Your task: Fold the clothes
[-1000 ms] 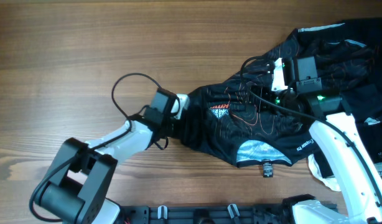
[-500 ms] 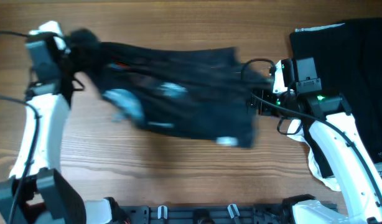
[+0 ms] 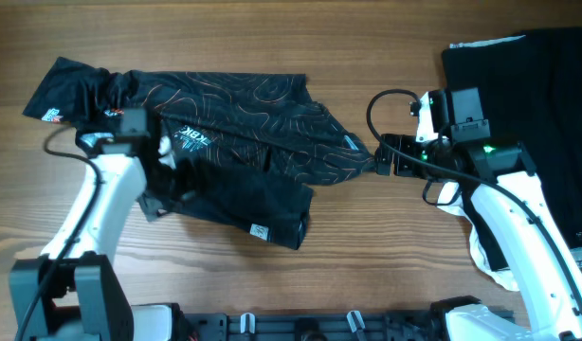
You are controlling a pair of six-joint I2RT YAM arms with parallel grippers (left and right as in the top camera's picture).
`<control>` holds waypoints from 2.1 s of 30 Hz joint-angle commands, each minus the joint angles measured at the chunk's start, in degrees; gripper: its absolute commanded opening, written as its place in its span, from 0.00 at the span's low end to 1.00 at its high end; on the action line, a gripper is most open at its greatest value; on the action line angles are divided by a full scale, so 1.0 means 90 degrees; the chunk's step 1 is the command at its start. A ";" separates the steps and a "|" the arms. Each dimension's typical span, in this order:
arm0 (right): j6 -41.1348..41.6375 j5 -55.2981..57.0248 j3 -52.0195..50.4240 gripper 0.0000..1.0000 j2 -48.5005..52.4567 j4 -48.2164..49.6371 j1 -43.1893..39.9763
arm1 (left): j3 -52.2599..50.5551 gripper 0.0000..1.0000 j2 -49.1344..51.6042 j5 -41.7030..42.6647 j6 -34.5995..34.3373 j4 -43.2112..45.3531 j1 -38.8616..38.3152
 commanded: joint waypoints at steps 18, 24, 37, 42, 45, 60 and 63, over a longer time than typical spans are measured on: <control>-0.0044 0.0109 0.0049 1.00 -0.0083 -0.0073 -0.0015 | -0.1860 0.32 -0.0032 -0.0114 -0.1698 0.2450 -0.1294; 0.0034 -0.0104 0.0036 1.00 -0.0056 -0.0121 -0.0015 | -0.1858 0.04 -0.0066 -0.1095 -0.1608 0.1739 -0.0930; 0.0296 -0.1506 -0.0163 1.00 0.1987 0.0146 0.0005 | -0.1775 0.04 -0.1724 -0.0682 -0.1447 0.1253 0.1982; 0.0503 -0.1734 -0.0165 1.00 0.2727 0.0580 0.0165 | -0.1855 0.04 -0.1530 -0.0588 -0.1336 0.1200 0.1671; 0.0804 -0.1622 -0.0168 1.00 0.2977 0.0826 0.0335 | -0.1933 0.04 -0.1435 -0.0588 -0.1336 0.1207 0.1547; 0.2968 -0.1292 -0.0158 0.72 0.3524 0.1897 0.0010 | -0.2047 0.04 -0.1423 -0.0590 -0.1336 0.1258 0.1515; 0.3504 -0.1353 -0.0160 0.70 0.3524 0.1979 -0.0282 | -0.2047 0.04 -0.1423 -0.0590 -0.1336 0.1302 0.1515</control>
